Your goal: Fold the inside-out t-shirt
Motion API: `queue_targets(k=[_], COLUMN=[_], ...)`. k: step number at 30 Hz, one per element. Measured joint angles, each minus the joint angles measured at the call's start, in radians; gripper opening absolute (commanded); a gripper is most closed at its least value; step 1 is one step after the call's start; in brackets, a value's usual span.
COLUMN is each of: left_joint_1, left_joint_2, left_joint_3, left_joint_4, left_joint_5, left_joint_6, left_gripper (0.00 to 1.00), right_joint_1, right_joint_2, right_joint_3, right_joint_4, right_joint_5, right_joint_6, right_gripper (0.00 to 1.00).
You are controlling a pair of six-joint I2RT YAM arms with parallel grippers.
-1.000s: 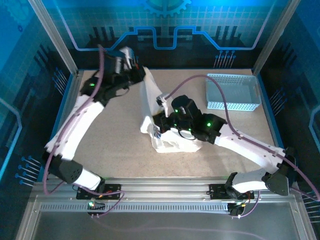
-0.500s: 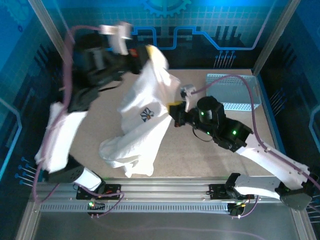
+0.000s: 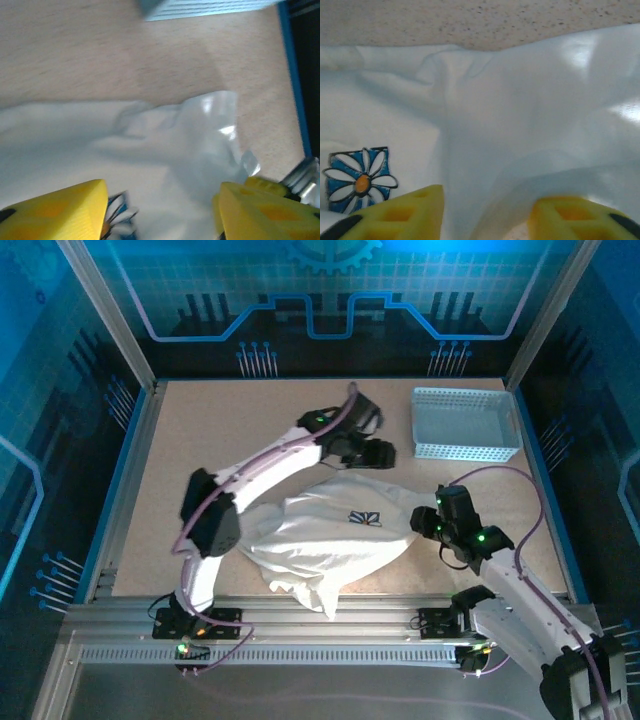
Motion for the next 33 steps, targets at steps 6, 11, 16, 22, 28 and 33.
queue_targets(k=[6, 11, 16, 22, 28, 33], left_joint_1=[0.226, 0.308, 0.318, 0.295, 0.268, 0.267], left_joint_2=[-0.461, -0.557, -0.496, -0.42, -0.314, -0.291], left_joint_3=[-0.45, -0.678, -0.824, -0.833, -0.8, -0.793], left_joint_4=[0.019, 0.031, 0.082, 0.182, 0.237, 0.239], left_joint_5=[-0.175, -0.22, -0.127, -0.044, 0.008, 0.031], left_joint_6=[-0.027, -0.018, 0.003, 0.025, 0.043, 0.043], left_gripper=[0.79, 0.84, 0.85, 0.75, 0.42, 0.0], right_joint_1=[0.081, 0.204, 0.246, 0.266, 0.301, 0.296], right_joint_2=[0.145, 0.366, 0.553, 0.678, 0.739, 0.841], right_joint_3=[0.157, 0.307, 0.405, 0.438, 0.406, 0.398], right_joint_4=[-0.021, 0.031, 0.05, 0.071, 0.114, 0.142], right_joint_5=[0.005, -0.006, -0.004, -0.026, -0.074, -0.099], right_joint_6=[-0.059, -0.1, -0.112, -0.1, -0.063, -0.058], right_gripper=[0.72, 0.78, 0.79, 0.81, 0.8, 0.79])
